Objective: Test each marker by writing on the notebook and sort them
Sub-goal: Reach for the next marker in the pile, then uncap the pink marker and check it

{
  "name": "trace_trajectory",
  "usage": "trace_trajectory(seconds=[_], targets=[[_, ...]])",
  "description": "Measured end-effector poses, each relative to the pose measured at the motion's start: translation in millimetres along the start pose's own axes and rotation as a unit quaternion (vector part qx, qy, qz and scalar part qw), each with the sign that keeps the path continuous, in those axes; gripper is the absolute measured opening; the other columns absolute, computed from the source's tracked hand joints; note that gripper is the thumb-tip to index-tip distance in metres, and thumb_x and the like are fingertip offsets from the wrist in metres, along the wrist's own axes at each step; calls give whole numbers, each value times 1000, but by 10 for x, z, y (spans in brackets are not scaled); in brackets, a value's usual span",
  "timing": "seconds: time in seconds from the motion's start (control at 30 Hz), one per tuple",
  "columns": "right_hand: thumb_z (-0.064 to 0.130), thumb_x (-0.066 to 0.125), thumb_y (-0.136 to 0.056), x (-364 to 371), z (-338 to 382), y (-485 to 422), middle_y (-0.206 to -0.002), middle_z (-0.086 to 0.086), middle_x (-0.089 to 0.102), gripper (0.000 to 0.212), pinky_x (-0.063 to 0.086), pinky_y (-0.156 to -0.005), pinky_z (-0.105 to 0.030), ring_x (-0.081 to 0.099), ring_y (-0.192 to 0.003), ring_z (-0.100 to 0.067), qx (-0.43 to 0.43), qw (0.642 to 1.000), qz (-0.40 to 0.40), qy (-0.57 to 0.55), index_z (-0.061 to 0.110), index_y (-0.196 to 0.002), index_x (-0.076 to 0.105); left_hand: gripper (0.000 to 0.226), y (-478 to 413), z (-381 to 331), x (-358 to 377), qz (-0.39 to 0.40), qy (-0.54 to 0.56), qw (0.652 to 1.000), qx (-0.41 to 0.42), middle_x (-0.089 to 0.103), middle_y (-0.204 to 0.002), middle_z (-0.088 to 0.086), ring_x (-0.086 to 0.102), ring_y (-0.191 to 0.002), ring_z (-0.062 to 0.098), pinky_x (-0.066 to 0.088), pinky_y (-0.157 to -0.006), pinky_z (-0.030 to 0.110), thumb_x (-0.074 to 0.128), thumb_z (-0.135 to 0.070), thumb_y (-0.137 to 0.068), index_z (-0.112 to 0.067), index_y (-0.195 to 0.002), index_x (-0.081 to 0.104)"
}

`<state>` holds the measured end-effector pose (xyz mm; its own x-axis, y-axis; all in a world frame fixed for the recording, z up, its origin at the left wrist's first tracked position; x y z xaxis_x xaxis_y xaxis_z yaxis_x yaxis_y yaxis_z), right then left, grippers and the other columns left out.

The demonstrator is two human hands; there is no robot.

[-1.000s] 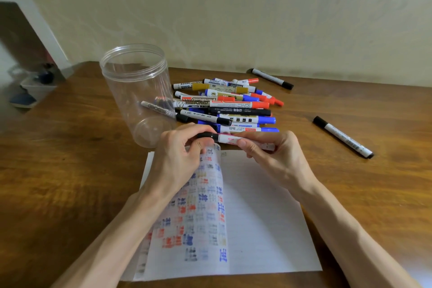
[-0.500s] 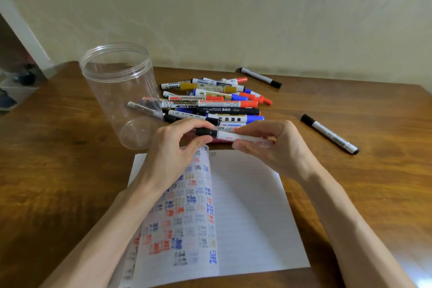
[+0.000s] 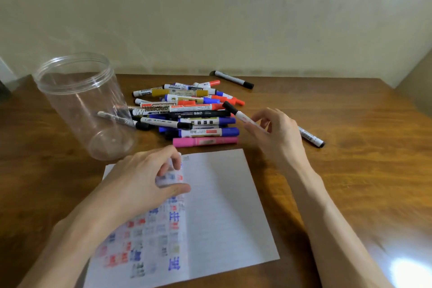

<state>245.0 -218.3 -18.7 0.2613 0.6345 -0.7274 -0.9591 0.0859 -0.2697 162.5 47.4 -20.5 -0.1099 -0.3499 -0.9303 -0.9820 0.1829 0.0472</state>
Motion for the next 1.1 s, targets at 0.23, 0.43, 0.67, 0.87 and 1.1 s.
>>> trace_trajectory(seconds=[0.23,0.43,0.67,0.87,1.1], targets=[[14,69,-97,-174,-312,-38,-100,-3,74,10,56,-81,-39,68,-93,-25,86,991,-49,95,20,-103,75,20,-29,189,65,74,-21,997,-22,66,-82,-22,61,-75,-2,55,-67,27,72,-60,-84,-45,-89,61],[10,72,-94,-140,-439,-44,-112,-9,75,22,57,-81,-39,69,-100,-28,103,986,-65,111,15,-116,71,19,-273,-150,10,-146,35,988,-47,61,-101,-17,61,-84,4,47,-60,23,57,-50,-98,-32,-104,58],[31,84,-89,-249,-568,-57,-132,-13,66,47,48,-92,-39,59,-120,-32,133,980,-79,124,17,-130,65,28,-261,-362,254,-268,84,957,73,59,-109,-4,56,-98,9,50,-67,21,60,-41,-96,-20,-114,56],[49,81,-88,-306,-733,-95,-138,-12,60,58,33,-104,-49,50,-130,-35,160,972,-68,156,29,-139,63,43,-201,-216,320,-239,84,964,83,52,-118,-4,53,-108,12,52,-81,33,52,-48,-97,-20,-129,50],[49,84,-85,-152,-579,-133,-121,-6,72,52,59,-89,-47,67,-108,-26,115,988,-50,89,28,-131,70,40,-199,-77,294,-241,112,961,75,50,-118,-8,51,-103,7,49,-79,28,56,-45,-97,-21,-129,50]])
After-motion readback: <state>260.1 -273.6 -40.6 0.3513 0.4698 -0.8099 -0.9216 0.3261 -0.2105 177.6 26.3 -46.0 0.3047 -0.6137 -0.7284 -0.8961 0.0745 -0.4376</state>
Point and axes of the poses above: each hand's wrist, its own y-axis away from the middle knuckle, its own x-axis out of the palm, z = x × y, the point moved 7 cm from there along -y, towards the middle knuckle
